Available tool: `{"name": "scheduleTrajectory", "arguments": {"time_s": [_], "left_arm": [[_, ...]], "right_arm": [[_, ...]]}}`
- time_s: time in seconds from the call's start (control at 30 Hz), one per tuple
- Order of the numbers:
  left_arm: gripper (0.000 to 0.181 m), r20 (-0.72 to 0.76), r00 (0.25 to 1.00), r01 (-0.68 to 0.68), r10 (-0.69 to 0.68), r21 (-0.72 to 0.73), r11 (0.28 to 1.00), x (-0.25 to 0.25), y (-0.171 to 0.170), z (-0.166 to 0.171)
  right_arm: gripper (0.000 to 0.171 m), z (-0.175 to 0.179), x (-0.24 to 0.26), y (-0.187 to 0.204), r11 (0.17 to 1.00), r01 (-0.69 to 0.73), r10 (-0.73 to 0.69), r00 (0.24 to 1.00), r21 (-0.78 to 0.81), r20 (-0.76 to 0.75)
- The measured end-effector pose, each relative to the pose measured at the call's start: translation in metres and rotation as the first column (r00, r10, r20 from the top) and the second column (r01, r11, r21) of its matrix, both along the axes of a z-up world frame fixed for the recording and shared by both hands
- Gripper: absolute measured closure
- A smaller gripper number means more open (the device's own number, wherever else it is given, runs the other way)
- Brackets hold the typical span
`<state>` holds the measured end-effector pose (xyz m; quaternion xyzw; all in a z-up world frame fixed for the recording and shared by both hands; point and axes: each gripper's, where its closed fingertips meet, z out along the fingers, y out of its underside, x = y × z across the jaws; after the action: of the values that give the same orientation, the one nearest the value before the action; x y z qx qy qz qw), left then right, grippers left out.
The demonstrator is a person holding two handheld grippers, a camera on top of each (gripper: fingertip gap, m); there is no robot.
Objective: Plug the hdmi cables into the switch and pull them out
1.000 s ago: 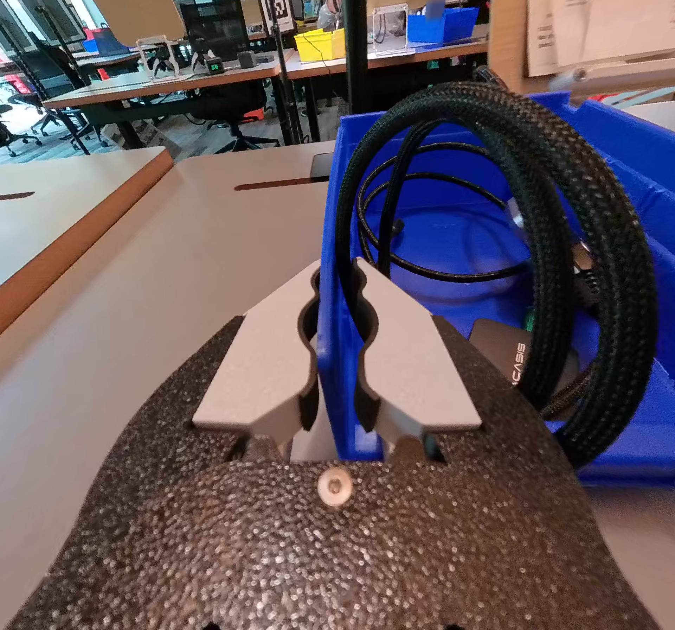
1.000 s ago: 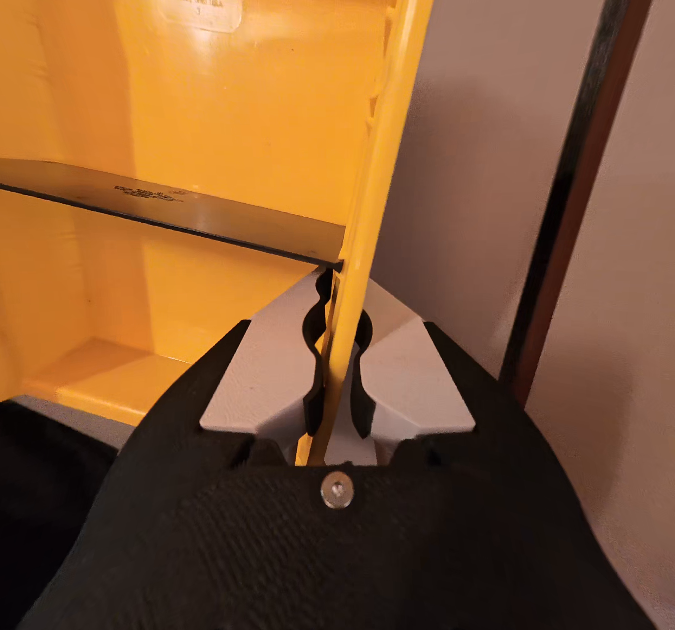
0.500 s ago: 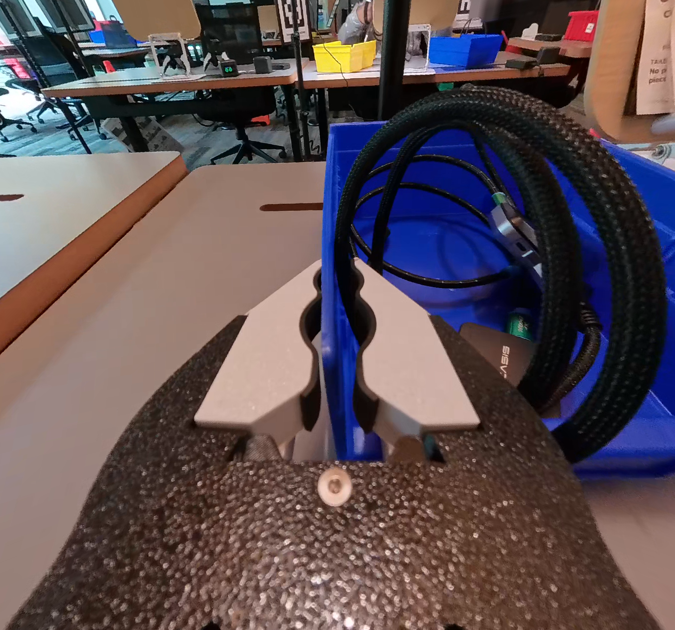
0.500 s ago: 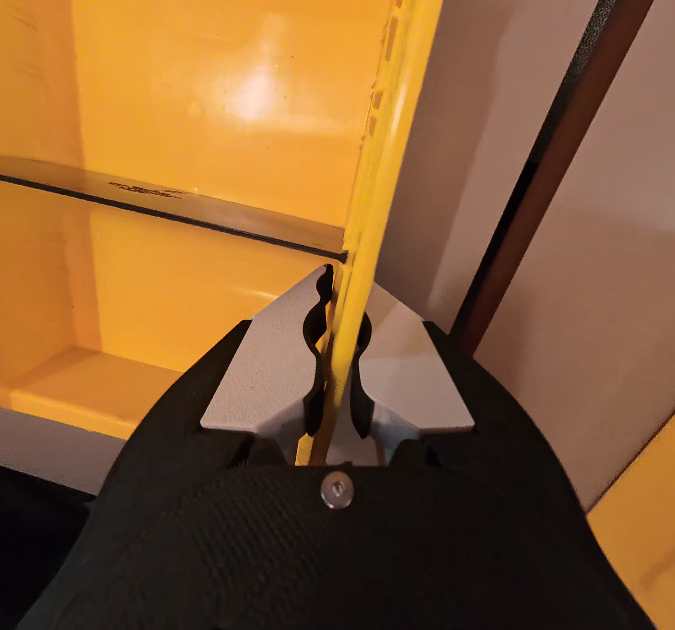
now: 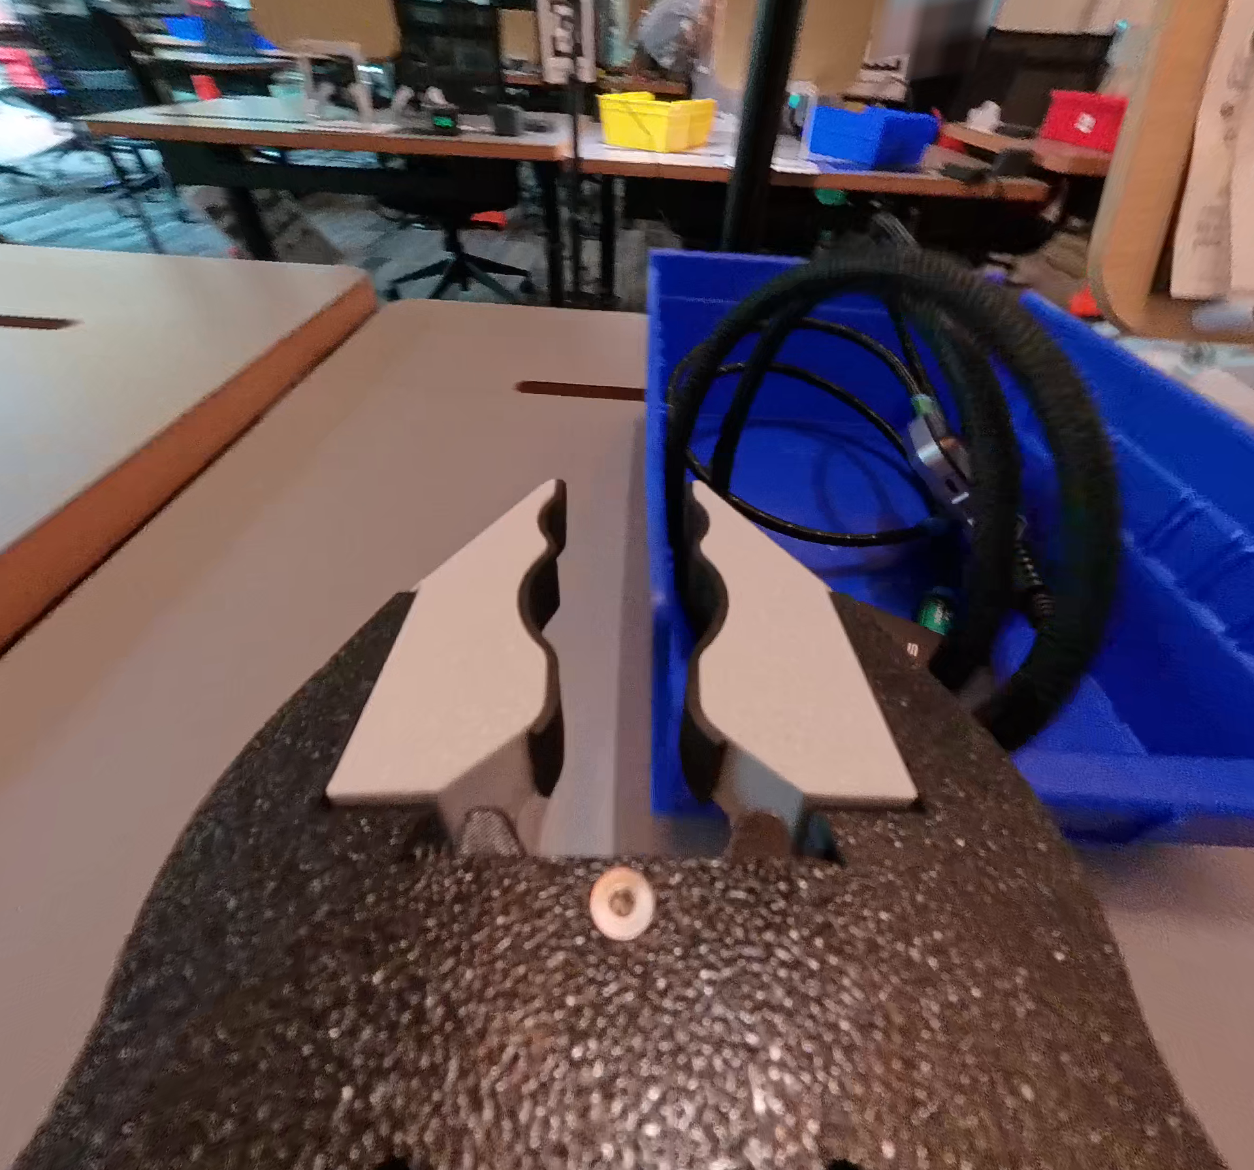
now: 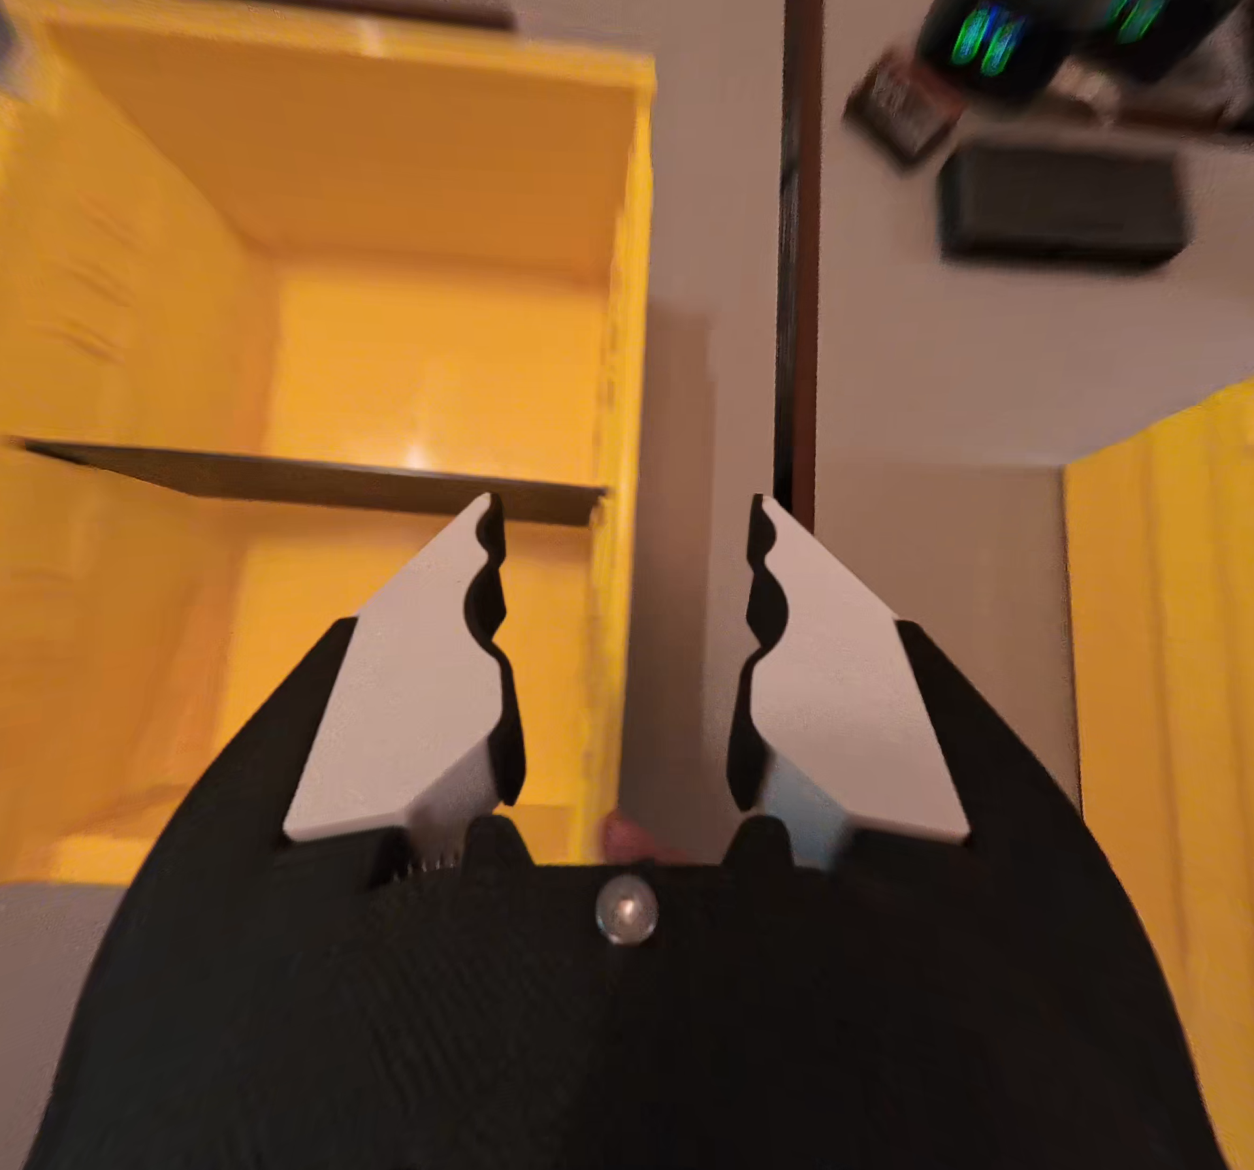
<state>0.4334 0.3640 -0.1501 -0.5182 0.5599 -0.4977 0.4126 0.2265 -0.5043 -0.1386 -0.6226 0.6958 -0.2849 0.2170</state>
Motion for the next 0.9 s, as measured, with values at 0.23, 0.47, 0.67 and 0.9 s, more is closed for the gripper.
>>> {"name": "scheduleTrajectory", "arguments": {"time_s": [0.23,0.47,0.67,0.9], "left_arm": [[0.147,0.008,0.961,0.269,-0.275,0.177,0.947,-0.066,-0.092,0.077],[0.121,-0.558,0.817,0.452,-0.149,0.456,0.767,-0.020,-0.155,-0.029],[0.123,-0.680,0.728,0.442,0.084,0.560,0.700,0.003,-0.144,-0.062],[0.159,-0.583,0.812,0.412,0.011,0.587,0.697,0.003,-0.153,-0.039]], "right_arm": [[0.059,0.070,-0.023,0.146,0.935,-0.305,0.346,0.899,-0.182,0.269],[0.061,0.019,-0.040,0.348,0.731,-0.675,0.659,0.657,-0.106,0.366],[0.064,-0.013,-0.066,0.405,0.635,-0.772,0.724,0.588,-0.016,0.362],[0.074,0.005,-0.075,0.394,0.645,-0.764,0.691,0.580,-0.005,0.432]]}}
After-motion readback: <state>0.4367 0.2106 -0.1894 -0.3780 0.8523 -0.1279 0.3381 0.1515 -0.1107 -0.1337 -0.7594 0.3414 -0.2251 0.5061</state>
